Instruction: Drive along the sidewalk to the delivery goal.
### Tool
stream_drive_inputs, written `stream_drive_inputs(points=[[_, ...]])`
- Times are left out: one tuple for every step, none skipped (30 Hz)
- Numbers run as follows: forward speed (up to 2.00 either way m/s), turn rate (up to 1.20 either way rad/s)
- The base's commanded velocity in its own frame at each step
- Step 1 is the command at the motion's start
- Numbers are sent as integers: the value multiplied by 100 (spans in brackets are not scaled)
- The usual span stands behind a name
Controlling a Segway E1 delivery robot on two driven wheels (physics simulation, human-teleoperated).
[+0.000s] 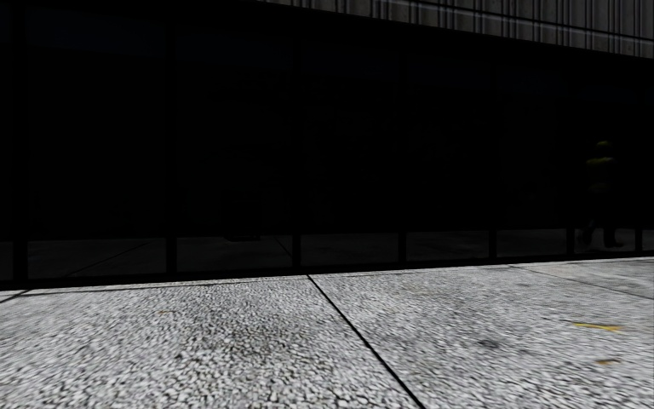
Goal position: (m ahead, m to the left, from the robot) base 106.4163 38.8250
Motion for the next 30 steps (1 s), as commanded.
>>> stream_drive_inputs(points=[[0,0],[0,0],[0,0],[0,0],[0,0],[0,0],[0,0],[0,0],[0,0],[0,0],[0,0],[0,0],[0,0],[0,0],[0,0],[0,0],[0,0],[0,0],[0,0],[0,0],[0,0],[0,0],[0,0],[0,0],[0,0],[0,0],[0,0],[0,0],[0,0],[0,0]])
